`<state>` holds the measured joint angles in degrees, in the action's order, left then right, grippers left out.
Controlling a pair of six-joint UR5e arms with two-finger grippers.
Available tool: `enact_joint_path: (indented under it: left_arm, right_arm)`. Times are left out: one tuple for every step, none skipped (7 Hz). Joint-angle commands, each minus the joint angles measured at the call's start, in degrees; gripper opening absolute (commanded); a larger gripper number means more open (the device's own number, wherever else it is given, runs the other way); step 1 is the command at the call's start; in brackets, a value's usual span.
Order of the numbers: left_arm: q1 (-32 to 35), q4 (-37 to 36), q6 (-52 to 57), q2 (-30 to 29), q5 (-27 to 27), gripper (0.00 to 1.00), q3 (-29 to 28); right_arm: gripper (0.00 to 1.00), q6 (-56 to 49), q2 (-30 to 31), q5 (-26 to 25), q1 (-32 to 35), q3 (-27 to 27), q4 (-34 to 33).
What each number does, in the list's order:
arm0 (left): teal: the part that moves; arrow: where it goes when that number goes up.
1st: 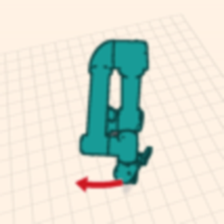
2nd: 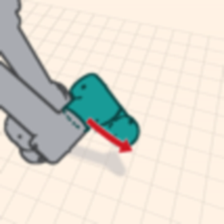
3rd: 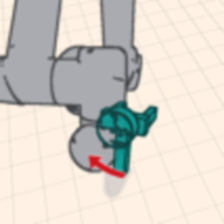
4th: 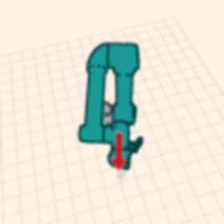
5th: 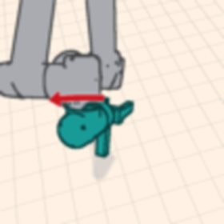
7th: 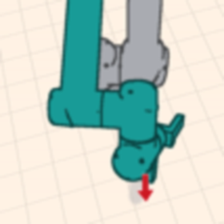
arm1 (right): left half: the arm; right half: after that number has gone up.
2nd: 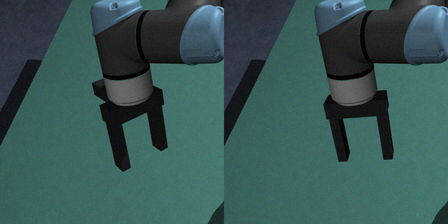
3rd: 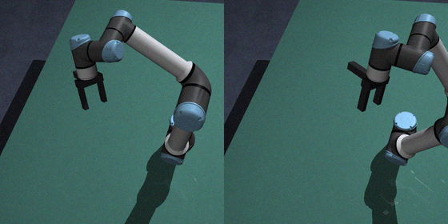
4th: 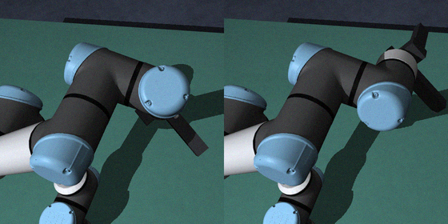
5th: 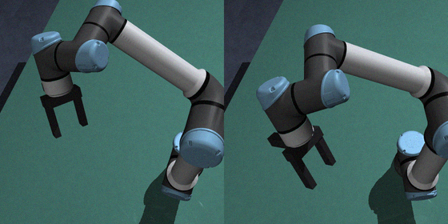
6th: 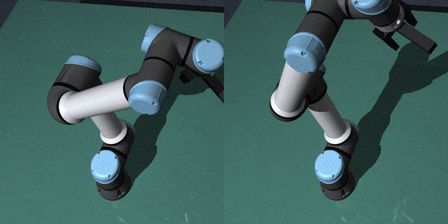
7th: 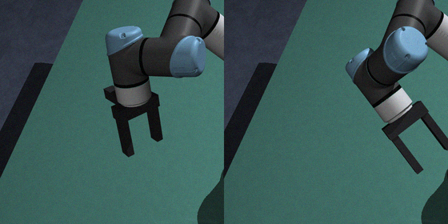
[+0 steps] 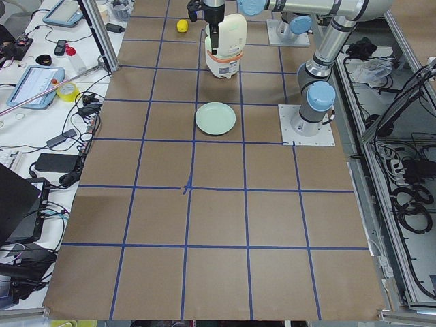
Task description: Press rice cooker button
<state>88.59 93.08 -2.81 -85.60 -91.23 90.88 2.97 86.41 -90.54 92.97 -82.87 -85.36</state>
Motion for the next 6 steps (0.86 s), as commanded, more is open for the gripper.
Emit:
enact_joint_path:
  left_arm:
    - [0.0,0.0,0.0,0.0,0.0,1.0,0.0]
    - [0.0,0.0,0.0,0.0,0.0,1.0,0.0]
    - [0.0,0.0,0.0,0.0,0.0,1.0,0.0]
    - [0.0,0.0,0.0,0.0,0.0,1.0,0.0]
    - [0.0,0.0,0.0,0.0,0.0,1.0,0.0]
    - [0.0,0.0,0.0,0.0,0.0,1.0,0.0]
  right_arm:
    - [1.0,-0.2,0.0,0.1,0.0,-0.1,0.0]
    - [1.0,-0.2,0.0,0.2,0.0,-0.1,-0.1]
    - [1.0,-0.2,0.0,0.4,0.0,-0.1,-0.2]
    - [1.0,-0.2,0.0,0.4,0.0,-0.1,-0.2]
    - [1.0,-0.6,0.0,0.3,0.0,-0.1,-0.2]
    - [1.0,-0.6,-0.1,0.4,0.0,-0.2,-0.2]
